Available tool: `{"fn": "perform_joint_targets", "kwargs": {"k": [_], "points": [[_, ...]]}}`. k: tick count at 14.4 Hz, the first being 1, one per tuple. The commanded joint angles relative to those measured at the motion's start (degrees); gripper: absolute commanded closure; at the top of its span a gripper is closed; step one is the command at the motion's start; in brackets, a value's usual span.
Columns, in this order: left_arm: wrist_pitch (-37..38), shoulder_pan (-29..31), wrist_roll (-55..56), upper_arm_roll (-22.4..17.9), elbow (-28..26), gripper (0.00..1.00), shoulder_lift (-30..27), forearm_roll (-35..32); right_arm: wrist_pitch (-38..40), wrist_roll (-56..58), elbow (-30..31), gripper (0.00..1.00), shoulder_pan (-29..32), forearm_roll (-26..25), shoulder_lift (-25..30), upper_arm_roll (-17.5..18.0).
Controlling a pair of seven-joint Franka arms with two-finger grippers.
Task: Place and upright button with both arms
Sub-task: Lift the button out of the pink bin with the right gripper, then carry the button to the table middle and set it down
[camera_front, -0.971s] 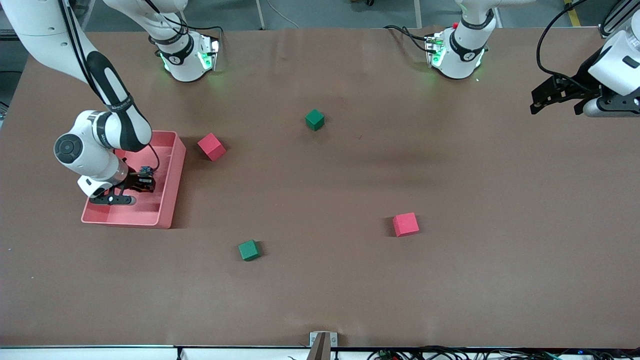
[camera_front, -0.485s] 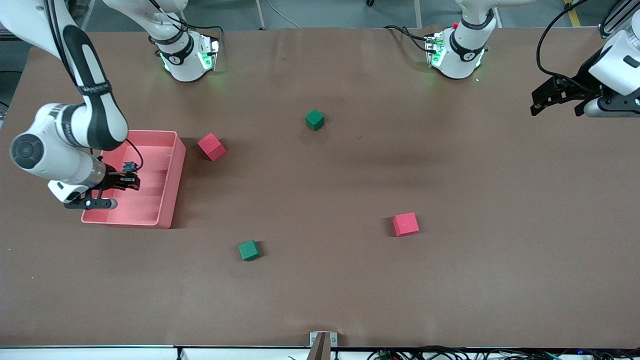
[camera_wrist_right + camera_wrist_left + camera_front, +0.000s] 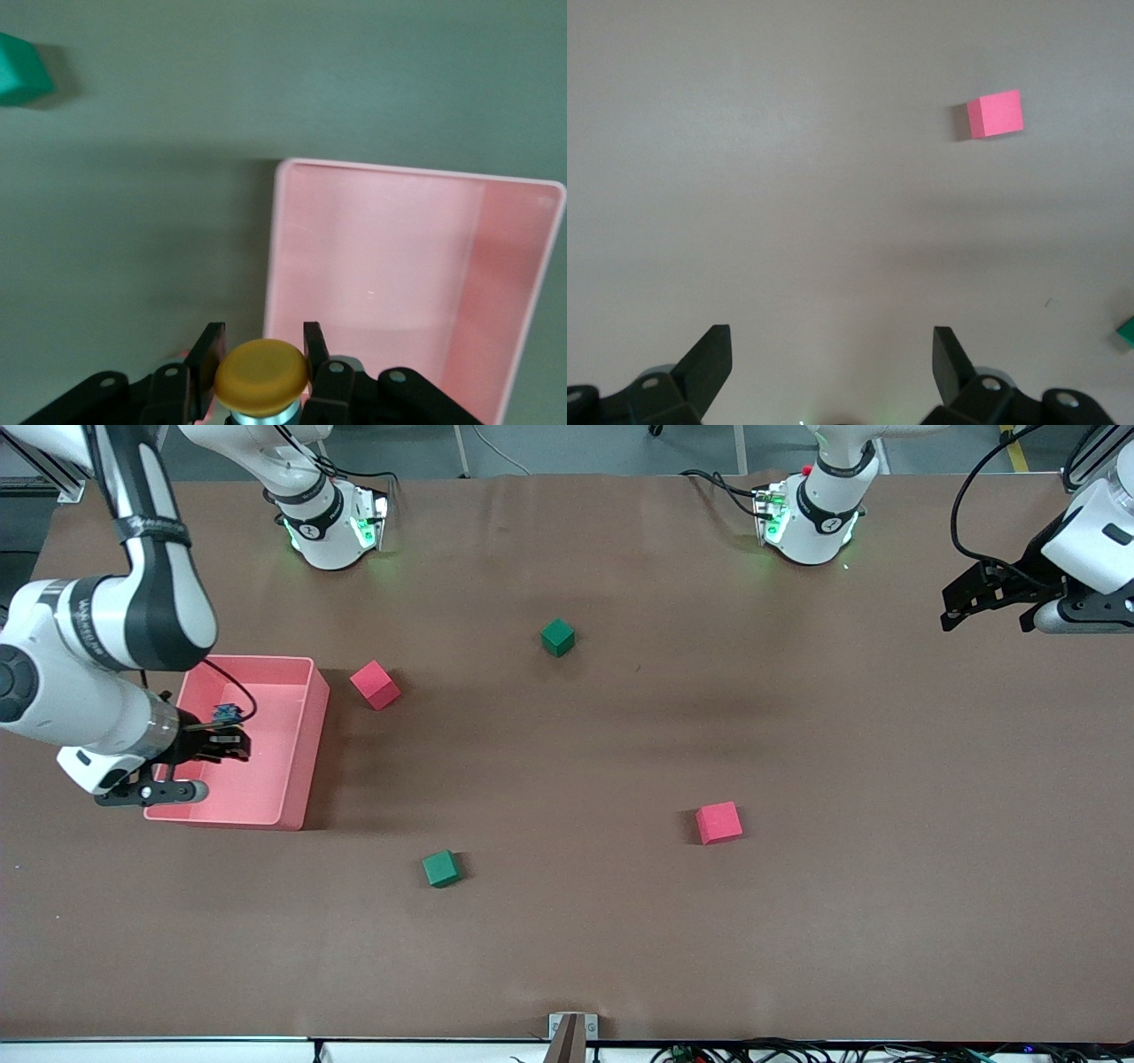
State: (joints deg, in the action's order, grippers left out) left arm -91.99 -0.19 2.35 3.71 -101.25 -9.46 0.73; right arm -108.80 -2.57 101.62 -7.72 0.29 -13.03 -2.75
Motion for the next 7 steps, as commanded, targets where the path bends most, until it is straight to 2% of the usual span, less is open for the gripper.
{"fn": "perform_joint_targets", "kwargs": {"k": [1,3,7], "points": [[-0.4,-0.1,0.2,0.2,1.0,0.00,0.4,-1.1,0.9,-10.8,-4.2,1.00,-8.2,1.7,-2.2,-0.5],[-0.4,0.0,0.3,0.2,1.1,0.00,0.4,-0.6,0.3,-17.6,-8.0,1.00,-13.8,2.7,-5.6,-0.5],[-0.4,0.1,0.5,0.2,2.3,0.00,0.8,-0.3,0.2,-27.7,-18.5,1.00,-24.0,2.3,-16.4,-0.6]]}}
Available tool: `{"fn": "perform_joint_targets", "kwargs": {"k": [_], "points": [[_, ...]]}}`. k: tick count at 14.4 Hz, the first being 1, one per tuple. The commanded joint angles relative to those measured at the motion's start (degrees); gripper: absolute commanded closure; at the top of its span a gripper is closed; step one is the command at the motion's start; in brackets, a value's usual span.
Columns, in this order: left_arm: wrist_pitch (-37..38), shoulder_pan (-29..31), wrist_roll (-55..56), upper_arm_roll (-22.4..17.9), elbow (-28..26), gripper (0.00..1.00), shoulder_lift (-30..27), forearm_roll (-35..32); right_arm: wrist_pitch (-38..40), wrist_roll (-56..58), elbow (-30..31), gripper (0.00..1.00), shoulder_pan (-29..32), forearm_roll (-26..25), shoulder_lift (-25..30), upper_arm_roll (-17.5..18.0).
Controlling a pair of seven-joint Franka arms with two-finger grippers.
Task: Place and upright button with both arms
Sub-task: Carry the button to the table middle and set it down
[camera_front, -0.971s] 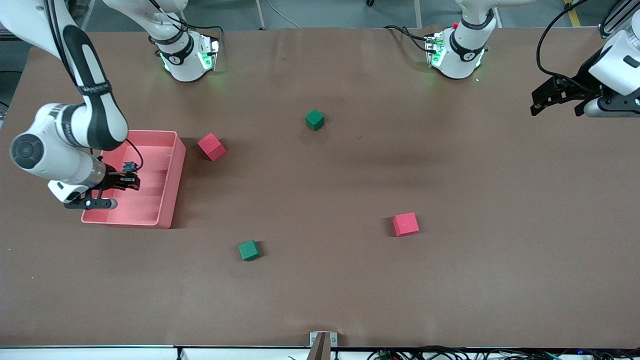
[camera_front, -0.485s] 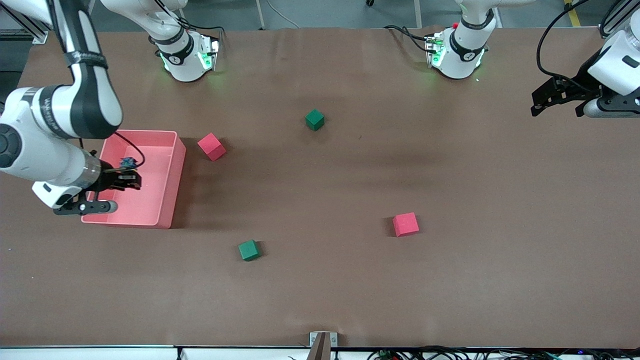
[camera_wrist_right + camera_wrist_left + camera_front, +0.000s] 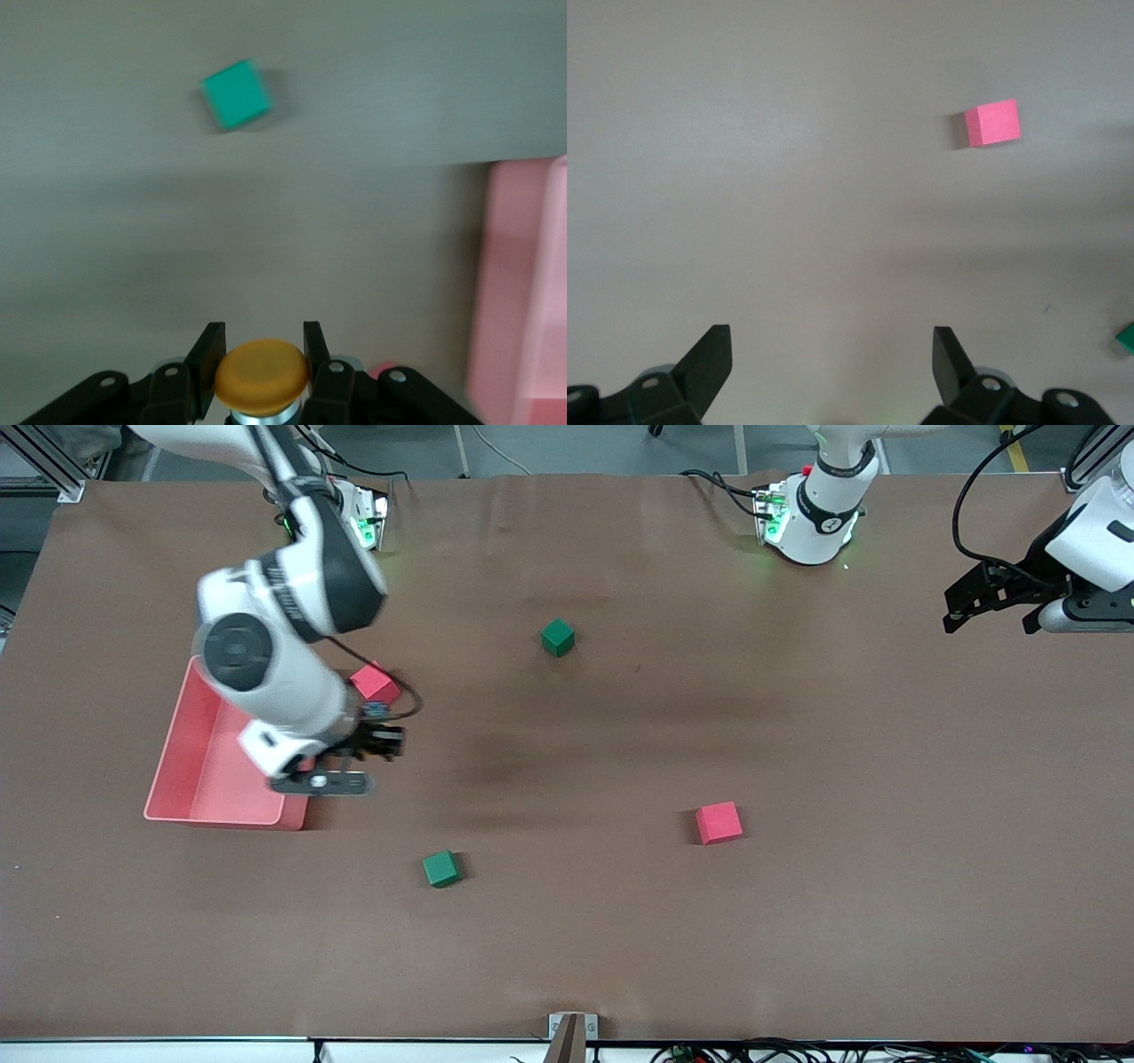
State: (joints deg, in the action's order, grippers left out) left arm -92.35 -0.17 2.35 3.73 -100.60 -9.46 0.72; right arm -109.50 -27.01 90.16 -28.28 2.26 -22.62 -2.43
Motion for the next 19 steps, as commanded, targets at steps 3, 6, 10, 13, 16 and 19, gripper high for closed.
{"fn": "perform_joint_targets", "kwargs": {"k": [3,6,10,13,16,19], "points": [[0.1,-0.2,0.7,0.2,3.7,0.00,3.6,-0.3,-2.6,-3.8,-9.2,1.00,-7.7,0.6,-12.6,-0.8],[0.1,-0.6,0.8,0.3,4.5,0.00,5.3,-0.4,-8.1,-3.8,-9.2,1.00,-10.0,0.7,-16.2,-0.8],[0.0,-0.9,0.8,0.3,4.6,0.00,6.4,-0.3,-11.9,-5.8,-9.2,1.00,-12.1,0.6,-20.2,-0.9],[0.0,-1.0,0.8,0.4,4.5,0.00,7.3,-0.4,-15.4,-5.9,-9.2,1.00,-13.2,0.7,-22.9,-0.8],[-0.8,-1.2,1.9,1.6,4.3,0.00,8.2,-0.2,-17.4,-6.0,-9.2,1.00,-13.5,0.7,-25.4,-0.8],[-2.7,-1.8,4.6,3.1,3.9,0.00,9.8,-0.2,-18.6,-5.9,-9.2,0.88,-12.8,0.8,-26.8,-0.8]]}}
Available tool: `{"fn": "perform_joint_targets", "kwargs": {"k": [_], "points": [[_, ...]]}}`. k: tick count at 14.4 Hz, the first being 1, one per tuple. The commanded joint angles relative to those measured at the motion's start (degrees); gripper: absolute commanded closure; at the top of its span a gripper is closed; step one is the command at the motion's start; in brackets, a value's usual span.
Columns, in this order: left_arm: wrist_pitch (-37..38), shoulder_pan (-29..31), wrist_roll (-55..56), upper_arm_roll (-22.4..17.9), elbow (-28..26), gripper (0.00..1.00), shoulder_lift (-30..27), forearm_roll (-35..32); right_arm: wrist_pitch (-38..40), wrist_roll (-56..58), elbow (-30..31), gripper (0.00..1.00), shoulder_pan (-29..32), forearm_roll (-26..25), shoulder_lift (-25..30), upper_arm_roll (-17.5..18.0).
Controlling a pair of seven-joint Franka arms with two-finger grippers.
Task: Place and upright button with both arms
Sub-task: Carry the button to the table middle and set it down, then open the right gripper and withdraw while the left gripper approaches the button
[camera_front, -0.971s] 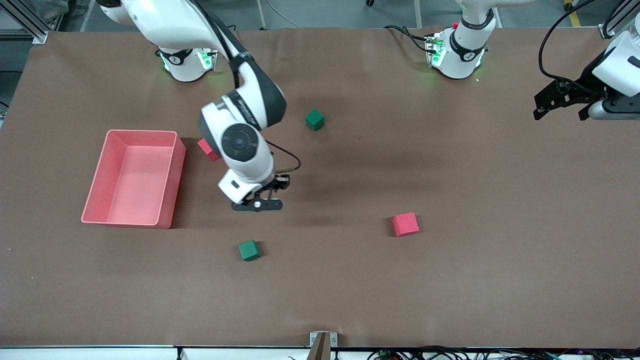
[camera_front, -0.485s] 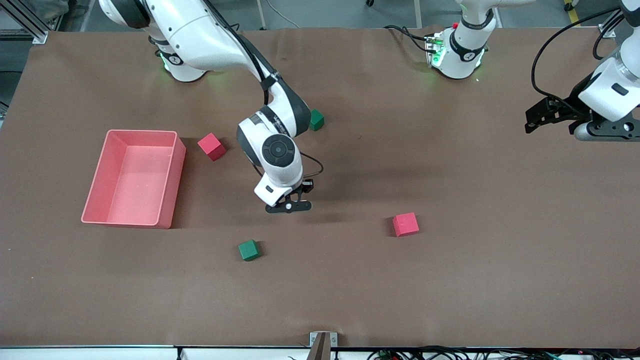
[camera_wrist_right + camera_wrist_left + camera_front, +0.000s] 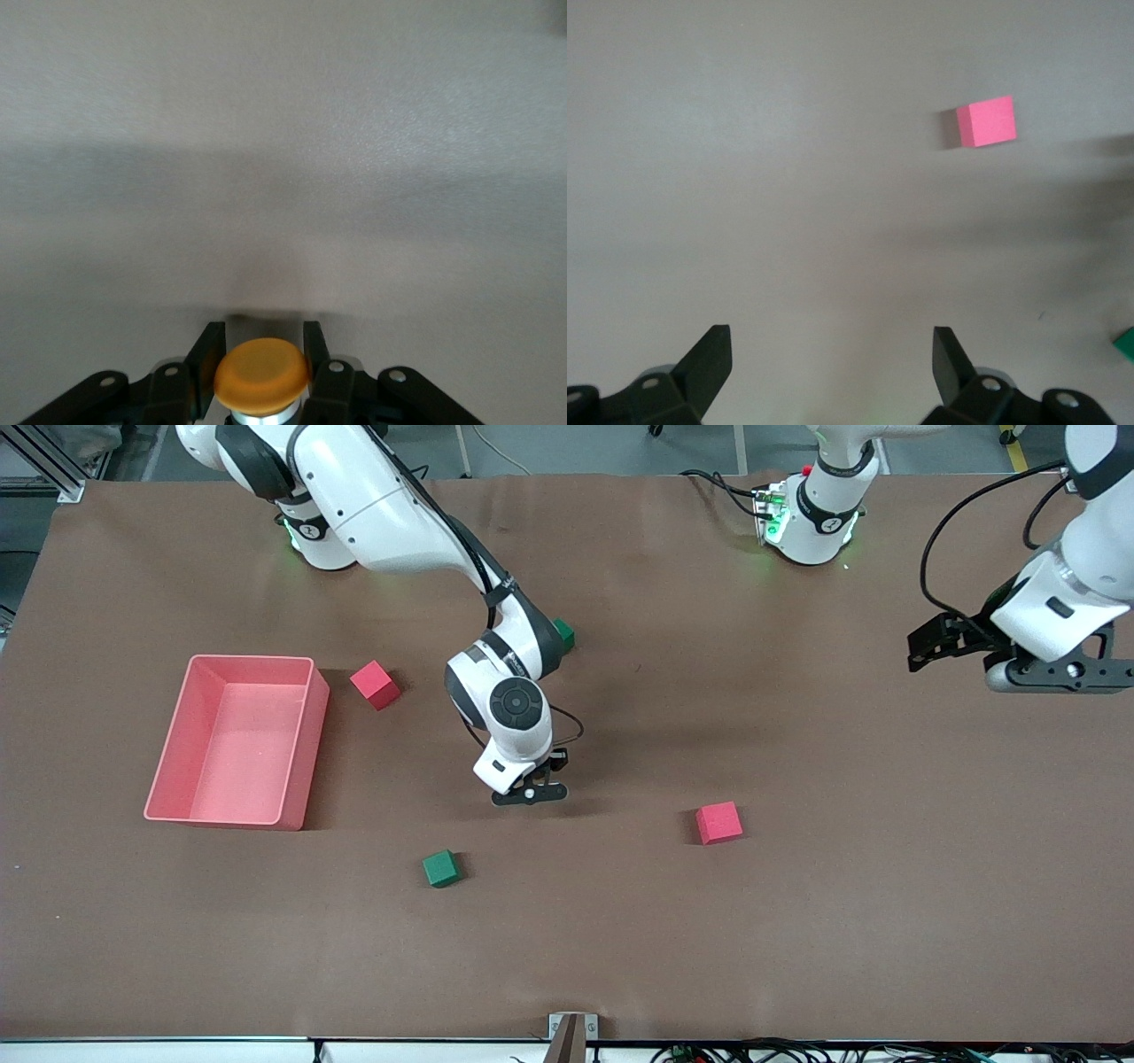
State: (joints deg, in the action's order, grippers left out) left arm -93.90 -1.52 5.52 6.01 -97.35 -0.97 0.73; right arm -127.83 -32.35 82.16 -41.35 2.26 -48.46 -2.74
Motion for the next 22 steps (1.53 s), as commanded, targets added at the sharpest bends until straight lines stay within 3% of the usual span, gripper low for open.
{"fn": "perform_joint_targets", "kwargs": {"k": [1,2,3,8,12,16,22], "points": [[-1.2,-0.6,1.5,1.5,0.7,0.00,1.8,-0.1,-0.2,-0.6,-1.2,0.41,0.7,0.7,-0.8,-0.5],[-1.3,-0.7,1.6,1.8,0.7,0.00,2.2,0.0,-0.3,-0.3,-1.3,0.02,-0.3,-0.2,-0.5,-0.8],[-1.4,-0.6,1.7,2.4,0.6,0.00,2.7,0.6,-0.2,-0.3,-1.5,0.00,-0.5,-0.1,0.0,-0.9],[-4.7,-1.1,5.4,4.9,0.1,0.00,5.3,2.8,3.6,-0.3,-2.3,0.00,1.7,0.7,5.5,-1.4],[-9.2,-1.9,7.5,6.2,-2.1,0.00,6.6,2.7,12.3,0.3,-2.3,0.00,7.1,0.8,16.1,-1.2],[-13.8,-6.9,14.1,6.2,-2.5,0.00,10.2,2.3,20.8,2.0,-2.3,0.00,12.9,0.3,25.1,-1.2],[-24.2,-16.0,25.0,6.1,-1.4,0.00,19.6,0.2,32.6,16.0,-1.7,0.00,23.3,-1.5,36.4,-2.5]]}}
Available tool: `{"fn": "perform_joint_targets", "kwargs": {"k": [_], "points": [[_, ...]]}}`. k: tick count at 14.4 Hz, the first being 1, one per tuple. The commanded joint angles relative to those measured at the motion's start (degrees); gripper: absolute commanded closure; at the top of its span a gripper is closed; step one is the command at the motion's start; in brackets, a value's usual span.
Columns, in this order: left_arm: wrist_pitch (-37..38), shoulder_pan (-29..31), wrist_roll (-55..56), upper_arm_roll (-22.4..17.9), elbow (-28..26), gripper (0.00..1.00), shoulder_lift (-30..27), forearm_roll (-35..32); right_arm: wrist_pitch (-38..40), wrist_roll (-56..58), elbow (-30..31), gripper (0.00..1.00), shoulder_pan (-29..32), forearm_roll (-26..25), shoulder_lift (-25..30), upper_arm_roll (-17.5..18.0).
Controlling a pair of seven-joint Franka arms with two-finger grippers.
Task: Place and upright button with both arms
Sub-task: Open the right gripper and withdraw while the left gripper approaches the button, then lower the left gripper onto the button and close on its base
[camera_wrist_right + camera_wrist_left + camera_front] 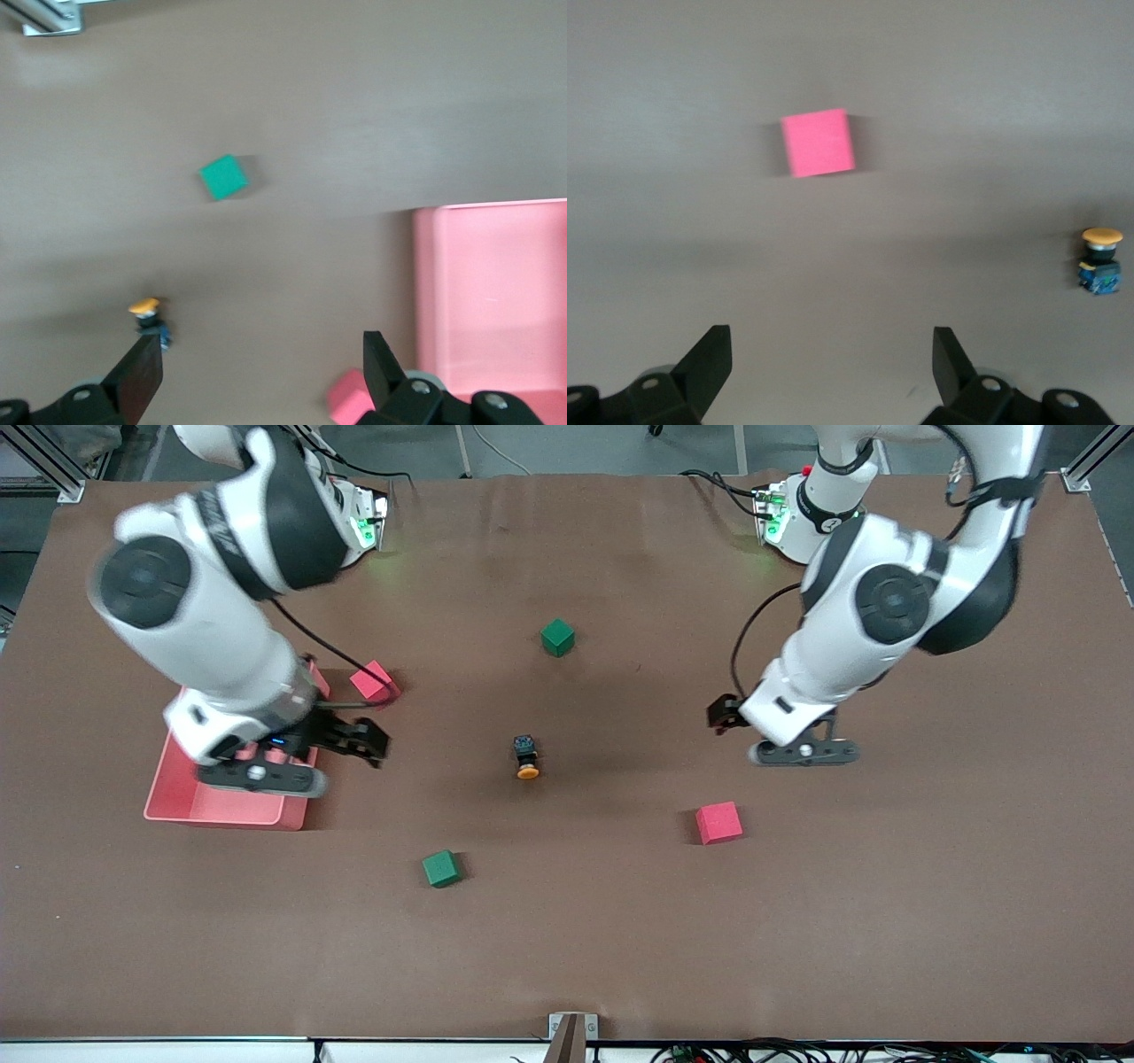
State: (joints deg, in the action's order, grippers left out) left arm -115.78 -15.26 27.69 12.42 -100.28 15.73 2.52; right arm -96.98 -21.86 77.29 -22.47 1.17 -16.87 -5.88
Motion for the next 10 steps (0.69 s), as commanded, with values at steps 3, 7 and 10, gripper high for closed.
{"fn": "perform_joint_targets", "kwargs": {"k": [3,7,10], "points": [[-4.8,-7.3,10.8,-0.3,5.9,0.00,8.7,-3.8,5.8,14.6,3.3,0.00,11.5,-0.5,8.5,0.6],[-4.8,-13.0,22.2,-0.5,14.9,0.00,17.6,-8.7,8.4,19.7,6.5,0.00,17.8,-0.4,13.5,0.6],[-4.9,-16.0,26.1,-0.8,20.6,0.00,23.1,-10.3,7.9,22.6,10.9,0.00,20.6,-0.4,17.3,0.7]]}}
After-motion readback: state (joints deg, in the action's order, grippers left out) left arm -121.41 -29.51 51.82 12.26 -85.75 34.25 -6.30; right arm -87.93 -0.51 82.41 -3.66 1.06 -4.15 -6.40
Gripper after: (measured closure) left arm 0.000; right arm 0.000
